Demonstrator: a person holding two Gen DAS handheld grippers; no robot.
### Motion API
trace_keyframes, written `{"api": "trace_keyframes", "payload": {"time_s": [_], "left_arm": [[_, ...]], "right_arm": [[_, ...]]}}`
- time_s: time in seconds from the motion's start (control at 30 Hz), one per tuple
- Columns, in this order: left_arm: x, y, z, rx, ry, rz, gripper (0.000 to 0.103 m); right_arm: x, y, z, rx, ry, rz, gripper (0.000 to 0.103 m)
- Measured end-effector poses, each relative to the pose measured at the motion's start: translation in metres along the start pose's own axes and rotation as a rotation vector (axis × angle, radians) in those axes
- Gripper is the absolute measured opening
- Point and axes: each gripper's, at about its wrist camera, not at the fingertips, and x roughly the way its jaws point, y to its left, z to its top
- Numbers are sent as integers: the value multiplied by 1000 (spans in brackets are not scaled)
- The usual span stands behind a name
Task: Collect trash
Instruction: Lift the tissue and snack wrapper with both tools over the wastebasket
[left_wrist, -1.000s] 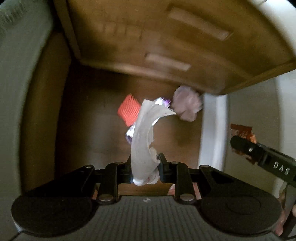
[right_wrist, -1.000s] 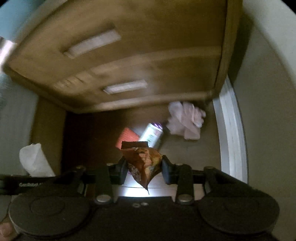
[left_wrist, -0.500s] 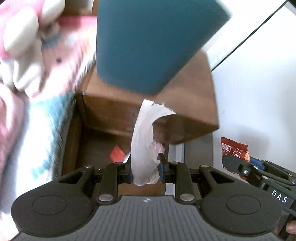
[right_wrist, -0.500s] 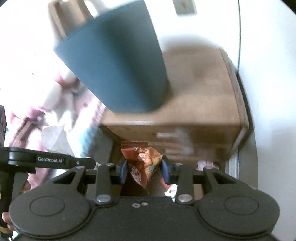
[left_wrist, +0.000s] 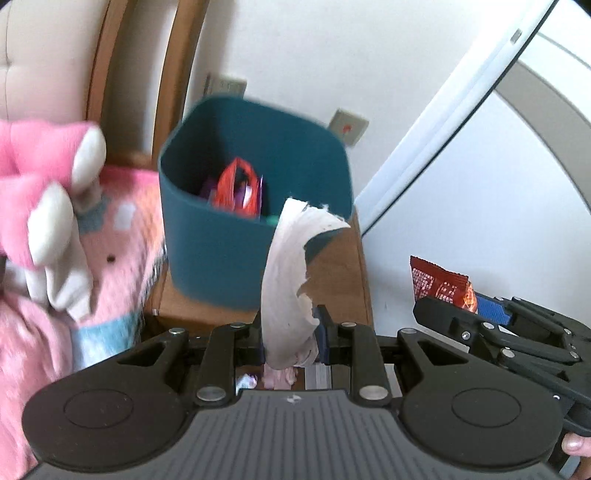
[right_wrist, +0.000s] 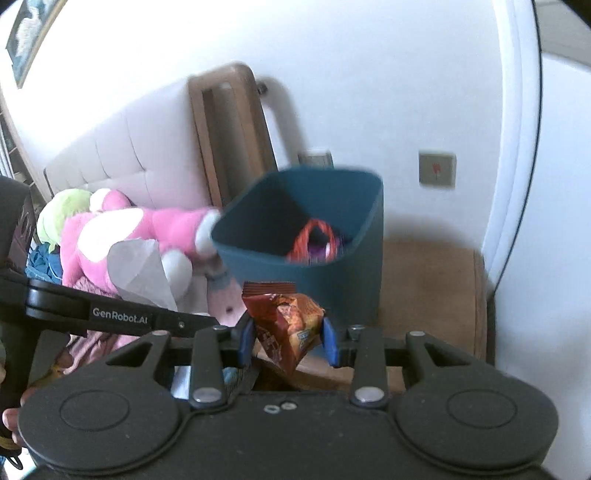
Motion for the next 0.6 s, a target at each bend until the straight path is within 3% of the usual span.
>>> {"api": "trace_keyframes", "payload": {"time_s": [0.13,0.4,0.6], "left_arm": [[-6,-5,25,27,-29,3,24],[11,-10,73,90,-63,79,24],[33,-21,97,188,-97,160,24]], "right_arm": [[3,5,23,-29,-21,-5,36],[39,20,53,-139,9,-36,35],[81,28,70,-221,56,-120,35]]}}
